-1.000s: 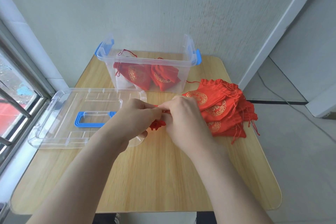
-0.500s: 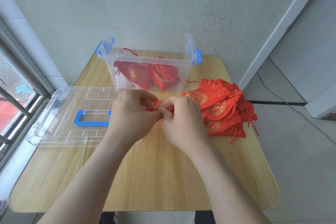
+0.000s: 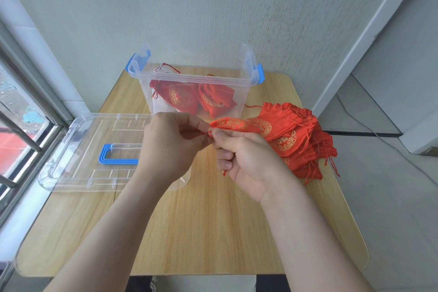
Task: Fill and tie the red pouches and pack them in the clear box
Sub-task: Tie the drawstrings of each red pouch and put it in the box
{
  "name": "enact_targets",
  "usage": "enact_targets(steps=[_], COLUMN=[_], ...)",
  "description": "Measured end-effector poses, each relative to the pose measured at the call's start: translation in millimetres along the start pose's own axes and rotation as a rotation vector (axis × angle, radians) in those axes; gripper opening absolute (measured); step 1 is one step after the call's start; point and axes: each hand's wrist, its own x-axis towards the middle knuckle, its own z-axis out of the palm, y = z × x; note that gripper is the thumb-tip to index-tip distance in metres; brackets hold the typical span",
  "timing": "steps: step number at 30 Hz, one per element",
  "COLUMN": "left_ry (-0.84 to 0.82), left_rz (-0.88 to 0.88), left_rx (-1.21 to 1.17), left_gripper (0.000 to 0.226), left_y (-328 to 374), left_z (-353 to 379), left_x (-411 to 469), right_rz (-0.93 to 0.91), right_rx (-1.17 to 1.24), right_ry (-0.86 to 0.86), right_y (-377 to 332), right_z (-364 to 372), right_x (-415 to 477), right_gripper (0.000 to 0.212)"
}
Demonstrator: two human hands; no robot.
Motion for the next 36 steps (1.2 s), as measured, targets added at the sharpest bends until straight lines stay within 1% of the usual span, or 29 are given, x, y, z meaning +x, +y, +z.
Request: enact_targets(steps=[3,5,9,12,15,19,21,23,25,27,29,31,33,34,36], left_ry=[-0.064,-0.093,-0.052,-0.042,-0.081,-0.158,-0.117,-0.074,-0.085,-0.134,-0.158,-0.136,-0.122,-0.123,-0.122], left_rz=[-0.014,-0.025,0.004,0.03,0.001,-0.125,-0.186,-0.237,-0.267,-0.218,-0.114,-0.01,0.057,0.065,0.012], left_rx=[-0.026,-0.033,0.006,0.032,0.04,-0.038,-0.069,-0.094,-0.121,-0.108,-0.048,0.041,0.101,0.111,0.064], left_gripper=[0.013,0.011,0.008,0.004,0.012,0.028,0.039,0.043,0.041,0.031,0.022,0.011,0.003,0.006,0.012], left_y=[3,5,3,2,5,8,9,9,8,9,8,6,5,4,4], left_z=[-1,-2,-3,-3,-1,-1,-2,-5,-7,-7,-7,-6,-5,-4,-6], left_x=[-2,-2,0,0,0,1,1,1,3,2,0,-2,-1,-1,0], right_rz=[0.013,0.007,-0.011,-0.02,-0.046,-0.095,-0.105,-0.109,-0.106,-0.1,-0.101,-0.106,-0.112,-0.114,-0.117], right_rx=[0.041,0.024,0.019,0.018,-0.054,-0.198,-0.245,-0.285,-0.294,-0.283,-0.258,-0.232,-0.221,-0.214,-0.201], right_ry=[0.028,0.053,0.089,0.095,0.129,0.181,0.205,0.22,0.212,0.204,0.209,0.228,0.245,0.251,0.256], right_y=[-1,0,0,1,5,10,10,10,10,9,9,9,9,9,7], right_z=[-1,-2,-2,-2,-5,-9,-11,-13,-14,-13,-11,-11,-12,-12,-12], right_x=[0,1,3,4,8,11,11,11,11,10,11,11,12,11,9], right_gripper=[0.008,0.009,0.012,0.009,0.006,0.009,0.009,0.011,0.012,0.01,0.009,0.011,0.01,0.009,0.008])
